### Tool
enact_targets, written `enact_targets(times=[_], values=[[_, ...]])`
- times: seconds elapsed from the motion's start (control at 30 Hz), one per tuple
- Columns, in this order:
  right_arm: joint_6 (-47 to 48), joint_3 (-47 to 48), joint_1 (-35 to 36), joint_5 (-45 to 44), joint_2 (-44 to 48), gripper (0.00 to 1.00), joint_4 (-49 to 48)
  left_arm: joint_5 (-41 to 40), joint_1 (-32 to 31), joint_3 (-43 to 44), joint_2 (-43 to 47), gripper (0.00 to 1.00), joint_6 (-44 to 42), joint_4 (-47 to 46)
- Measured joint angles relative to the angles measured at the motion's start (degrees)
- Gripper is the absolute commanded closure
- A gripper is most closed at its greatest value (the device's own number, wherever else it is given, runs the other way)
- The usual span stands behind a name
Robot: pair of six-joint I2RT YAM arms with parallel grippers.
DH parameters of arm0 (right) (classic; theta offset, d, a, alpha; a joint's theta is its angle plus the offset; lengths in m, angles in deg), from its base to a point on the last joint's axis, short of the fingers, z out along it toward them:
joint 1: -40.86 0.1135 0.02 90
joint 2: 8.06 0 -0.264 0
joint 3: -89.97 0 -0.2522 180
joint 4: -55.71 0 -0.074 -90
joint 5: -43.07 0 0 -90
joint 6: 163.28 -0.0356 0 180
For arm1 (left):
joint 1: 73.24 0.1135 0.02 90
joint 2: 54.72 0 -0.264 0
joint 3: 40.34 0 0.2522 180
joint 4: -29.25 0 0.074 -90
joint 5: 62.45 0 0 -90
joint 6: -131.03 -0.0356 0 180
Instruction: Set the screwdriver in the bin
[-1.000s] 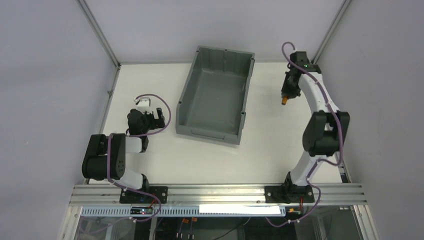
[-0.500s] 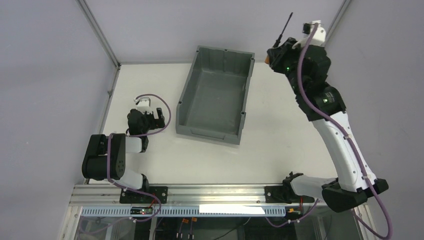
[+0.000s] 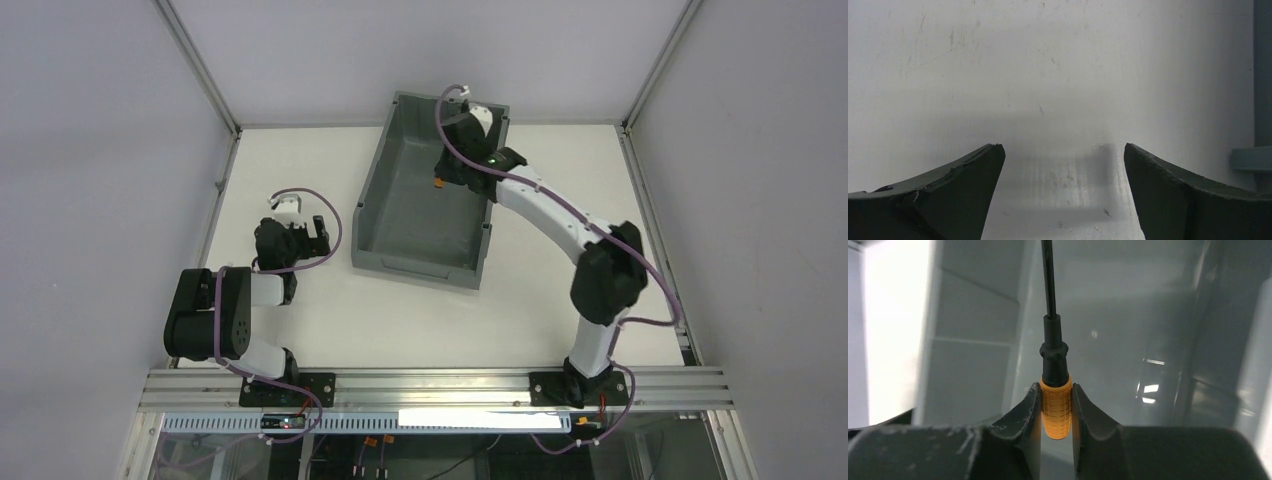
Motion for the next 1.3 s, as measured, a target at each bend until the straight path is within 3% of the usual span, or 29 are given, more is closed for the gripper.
enact_targets(times=[0.37,0.67,0.7,0.73,0.9,1.1,1.17,1.2,1.3], values=[[-6.5,15.3,-1.1,7.8,-28.3,1.0,9.9,0.0,0.0,0.0,0.0,0.02,0.0,0.0],[-8.5,18.4,-1.9,8.5,-33.6,1.0,12.6,0.0,0.0,0.0,0.0,0.02,0.0,0.0],[-8.6,18.4,-1.9,8.5,-33.7,0.94,12.6,0.0,0.0,0.0,0.0,0.02,0.0,0.0],[-8.7,18.4,-1.9,8.6,-33.8,0.69,12.6,0.0,0.0,0.0,0.0,0.02,0.0,0.0],[-9.2,17.9,-1.9,8.9,-33.6,0.54,11.9,0.0,0.0,0.0,0.0,0.02,0.0,0.0],[-8.5,17.9,-1.9,9.1,-33.2,0.47,12.2,0.0,0.0,0.0,0.0,0.02,0.0,0.0],[-7.4,18.9,-1.9,9.6,-33.1,0.34,13.6,0.0,0.0,0.0,0.0,0.02,0.0,0.0],[-6.8,19.8,-2.0,9.9,-33.1,0.07,14.4,0.0,0.0,0.0,0.0,0.02,0.0,0.0],[-2.8,24.3,-2.3,11.6,-32.3,0.01,16.4,0.0,0.0,0.0,0.0,0.02,0.0,0.0]])
